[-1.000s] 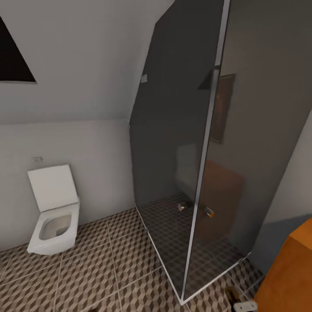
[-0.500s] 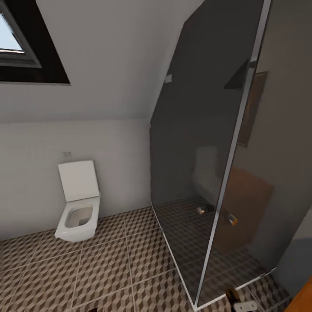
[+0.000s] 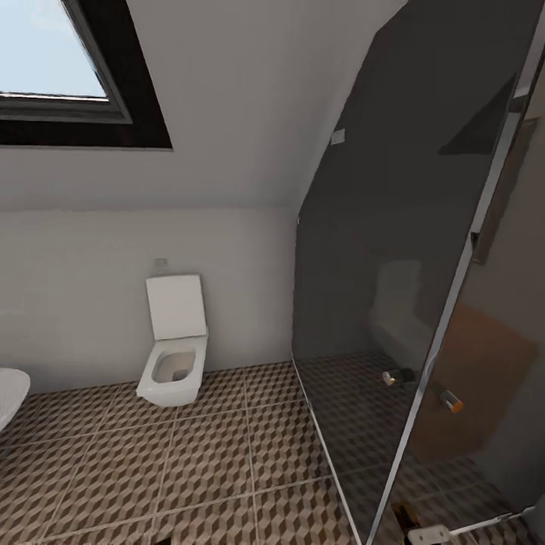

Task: Take the four mousetraps from the cabinet in the bathroom and place them on the bathroom floor. Make sure all four end up on the same floor surface, and ensure that at least two of them are either under or directly next to the same bathroom sink.

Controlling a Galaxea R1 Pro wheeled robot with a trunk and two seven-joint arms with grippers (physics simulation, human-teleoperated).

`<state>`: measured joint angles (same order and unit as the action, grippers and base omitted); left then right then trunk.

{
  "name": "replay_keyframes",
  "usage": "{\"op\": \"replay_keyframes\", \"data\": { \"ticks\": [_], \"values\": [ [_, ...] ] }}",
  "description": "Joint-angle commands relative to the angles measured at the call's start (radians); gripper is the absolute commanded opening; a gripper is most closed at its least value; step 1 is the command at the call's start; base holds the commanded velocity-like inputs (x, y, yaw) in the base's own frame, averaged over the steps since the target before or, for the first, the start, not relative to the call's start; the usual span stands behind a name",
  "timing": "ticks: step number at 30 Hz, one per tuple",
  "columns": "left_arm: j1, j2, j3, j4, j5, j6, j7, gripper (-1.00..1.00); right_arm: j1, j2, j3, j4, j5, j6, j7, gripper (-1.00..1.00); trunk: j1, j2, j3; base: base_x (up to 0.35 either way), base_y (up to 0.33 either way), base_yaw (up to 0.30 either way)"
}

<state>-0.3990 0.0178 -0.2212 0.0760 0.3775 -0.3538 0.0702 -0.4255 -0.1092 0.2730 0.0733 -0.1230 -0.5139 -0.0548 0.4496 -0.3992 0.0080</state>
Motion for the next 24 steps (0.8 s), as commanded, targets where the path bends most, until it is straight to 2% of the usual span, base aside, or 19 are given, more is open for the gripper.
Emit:
{"op": "replay_keyframes", "data": {
  "ticks": [1,13,19,24],
  "values": [
    [-0.001,0.0,-0.008,0.004,0.003,-0.005,0.005,-1.0,-0.001,0.0,0.009,0.003,-0.012,-0.006,0.004,-1.0,0.0,-0.001,0.0,0.0,0.0,0.297],
    [-0.001,0.002,-0.007,0.004,0.003,-0.004,0.005,-1.0,-0.001,0.0,0.009,0.003,-0.012,-0.006,0.004,-1.0,0.0,-0.001,0.0,0.0,0.006,0.297],
    [-0.001,0.002,-0.007,0.003,0.003,-0.004,0.005,-1.0,-0.001,0.0,0.009,0.003,-0.012,-0.006,0.004,-1.0,0.0,-0.001,0.0,0.004,0.214,0.28],
    [-0.001,0.004,-0.007,0.002,0.004,-0.005,0.005,-1.0,-0.001,0.0,0.009,0.003,-0.012,-0.006,0.004,-1.0,0.0,-0.001,0.0,0.17,0.285,0.036]
  ]
}}
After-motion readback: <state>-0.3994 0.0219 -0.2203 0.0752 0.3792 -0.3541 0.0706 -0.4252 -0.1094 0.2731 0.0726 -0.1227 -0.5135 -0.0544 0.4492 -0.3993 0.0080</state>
